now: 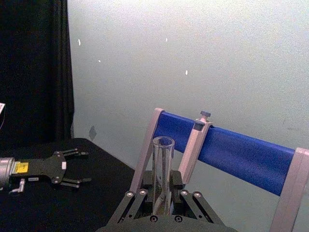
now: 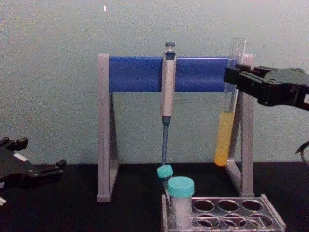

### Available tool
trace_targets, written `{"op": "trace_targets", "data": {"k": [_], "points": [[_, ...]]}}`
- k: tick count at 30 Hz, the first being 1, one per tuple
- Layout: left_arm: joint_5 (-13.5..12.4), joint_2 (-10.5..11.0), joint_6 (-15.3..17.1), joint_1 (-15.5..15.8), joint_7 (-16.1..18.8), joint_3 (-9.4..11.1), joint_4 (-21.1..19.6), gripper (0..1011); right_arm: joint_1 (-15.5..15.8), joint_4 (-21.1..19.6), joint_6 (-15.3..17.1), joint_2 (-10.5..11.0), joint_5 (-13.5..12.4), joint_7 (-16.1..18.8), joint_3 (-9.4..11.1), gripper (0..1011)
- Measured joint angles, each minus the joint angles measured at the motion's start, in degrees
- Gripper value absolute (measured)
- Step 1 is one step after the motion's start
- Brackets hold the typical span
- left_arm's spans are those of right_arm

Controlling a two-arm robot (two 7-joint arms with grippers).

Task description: Pick up the test tube from the test tube rack, shake it, then place it back into the test tube rack.

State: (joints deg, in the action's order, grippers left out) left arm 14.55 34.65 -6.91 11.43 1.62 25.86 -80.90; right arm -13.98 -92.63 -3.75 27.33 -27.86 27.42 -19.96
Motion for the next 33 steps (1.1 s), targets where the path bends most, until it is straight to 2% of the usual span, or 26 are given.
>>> {"op": "trace_targets", "data": {"k": [23,30,33], "points": [[0.0,0.0,0.0,0.0,0.0,0.0,0.0,1001,0.6,-0.3,0.5,-0.1,0.2,0.3,0.2,228],[0.0,0.0,0.0,0.0,0.0,0.0,0.0,1001,1.8,-1.3,0.7,0.5,-0.8,1.4,0.2,228],[0.0,0.0,0.0,0.0,0.0,0.0,0.0,1001,2.5,-1.8,0.6,1.1,-2.2,2.7,0.2,228]]}}
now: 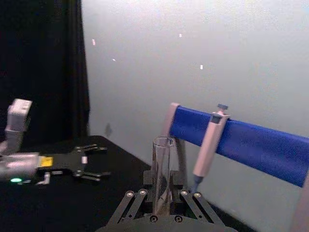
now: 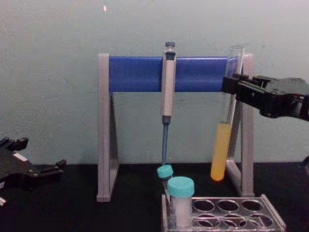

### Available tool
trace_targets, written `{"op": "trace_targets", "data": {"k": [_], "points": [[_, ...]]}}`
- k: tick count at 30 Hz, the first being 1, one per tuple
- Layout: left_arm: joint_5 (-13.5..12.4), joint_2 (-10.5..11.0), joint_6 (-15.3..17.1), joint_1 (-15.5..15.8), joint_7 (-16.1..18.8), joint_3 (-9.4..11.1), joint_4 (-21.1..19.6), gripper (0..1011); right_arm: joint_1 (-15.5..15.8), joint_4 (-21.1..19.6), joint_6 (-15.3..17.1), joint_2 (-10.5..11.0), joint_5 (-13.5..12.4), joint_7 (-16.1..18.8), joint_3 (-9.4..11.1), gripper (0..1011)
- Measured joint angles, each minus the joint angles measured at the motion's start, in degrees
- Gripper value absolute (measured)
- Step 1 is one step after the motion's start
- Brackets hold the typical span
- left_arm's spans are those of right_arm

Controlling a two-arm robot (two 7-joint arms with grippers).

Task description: Pick up the test tube from the test tube rack, shake it, then place it back into the test tube rack.

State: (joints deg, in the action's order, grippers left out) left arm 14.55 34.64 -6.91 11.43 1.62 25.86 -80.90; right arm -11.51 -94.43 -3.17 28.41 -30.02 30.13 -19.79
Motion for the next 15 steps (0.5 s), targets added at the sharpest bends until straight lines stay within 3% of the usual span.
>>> {"op": "trace_targets", "data": {"k": [7,15], "points": [[0.0,0.0,0.0,0.0,0.0,0.0,0.0,1001,0.6,0.1,-0.1,1.1,-3.7,3.2,-0.3,228],[0.0,0.0,0.0,0.0,0.0,0.0,0.0,1001,0.1,1.4,-0.6,2.1,-5.6,5.5,-1.6,228]]}}
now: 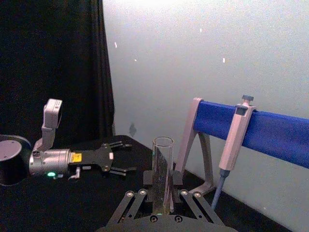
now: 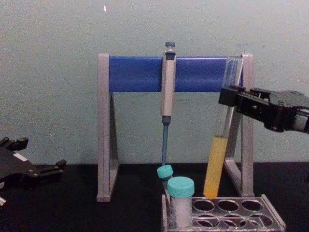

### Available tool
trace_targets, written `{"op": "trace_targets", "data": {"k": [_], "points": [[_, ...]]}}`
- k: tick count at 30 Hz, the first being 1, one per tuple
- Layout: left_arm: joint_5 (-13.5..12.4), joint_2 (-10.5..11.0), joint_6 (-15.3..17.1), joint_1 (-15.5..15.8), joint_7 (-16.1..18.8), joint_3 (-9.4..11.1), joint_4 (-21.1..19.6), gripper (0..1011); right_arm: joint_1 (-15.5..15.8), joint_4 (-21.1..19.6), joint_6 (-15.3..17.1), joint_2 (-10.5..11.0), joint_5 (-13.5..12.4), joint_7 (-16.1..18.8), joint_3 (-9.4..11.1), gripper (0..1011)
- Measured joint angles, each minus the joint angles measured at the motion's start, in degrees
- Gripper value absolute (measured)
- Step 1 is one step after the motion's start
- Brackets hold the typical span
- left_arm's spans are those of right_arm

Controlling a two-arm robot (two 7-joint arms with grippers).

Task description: Pick up the test tube from the test tube rack, shake it, then place it back into the test tube rack.

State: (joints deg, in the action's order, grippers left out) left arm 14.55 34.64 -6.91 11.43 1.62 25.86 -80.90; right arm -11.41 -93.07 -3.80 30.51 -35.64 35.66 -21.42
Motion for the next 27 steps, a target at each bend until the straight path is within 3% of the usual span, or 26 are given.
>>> {"op": "trace_targets", "data": {"k": [27], "points": [[0.0,0.0,0.0,0.0,0.0,0.0,0.0,1001,-1.6,2.9,-0.1,1.0,0.2,0.0,-3.1,228]]}}
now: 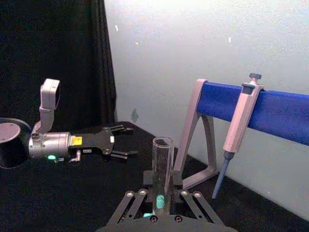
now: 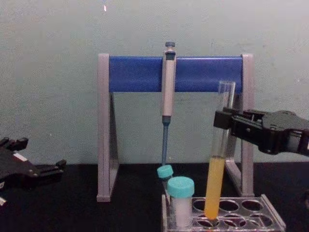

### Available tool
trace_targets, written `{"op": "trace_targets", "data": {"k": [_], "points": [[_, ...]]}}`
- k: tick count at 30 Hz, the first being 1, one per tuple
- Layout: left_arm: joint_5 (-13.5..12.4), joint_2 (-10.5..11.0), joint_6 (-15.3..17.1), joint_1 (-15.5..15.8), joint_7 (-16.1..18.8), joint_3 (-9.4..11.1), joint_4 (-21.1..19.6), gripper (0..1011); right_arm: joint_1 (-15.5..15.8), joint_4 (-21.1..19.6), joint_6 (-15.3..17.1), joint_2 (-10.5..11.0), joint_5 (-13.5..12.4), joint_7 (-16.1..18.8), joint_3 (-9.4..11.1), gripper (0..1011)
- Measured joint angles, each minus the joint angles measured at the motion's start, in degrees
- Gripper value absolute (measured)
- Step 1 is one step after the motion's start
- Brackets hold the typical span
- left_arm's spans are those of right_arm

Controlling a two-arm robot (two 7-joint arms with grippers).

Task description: Pick up the test tube from the test tube rack, shake it, then place it back into the test tube rack.

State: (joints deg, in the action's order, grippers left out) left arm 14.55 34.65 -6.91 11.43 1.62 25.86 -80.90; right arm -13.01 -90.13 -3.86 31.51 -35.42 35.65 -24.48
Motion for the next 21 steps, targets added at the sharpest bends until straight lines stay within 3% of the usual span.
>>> {"op": "trace_targets", "data": {"k": [21], "points": [[0.0,0.0,0.0,0.0,0.0,0.0,0.0,1001,-0.4,2.0,0.1,-0.8,1.6,-0.2,-1.5,228]]}}
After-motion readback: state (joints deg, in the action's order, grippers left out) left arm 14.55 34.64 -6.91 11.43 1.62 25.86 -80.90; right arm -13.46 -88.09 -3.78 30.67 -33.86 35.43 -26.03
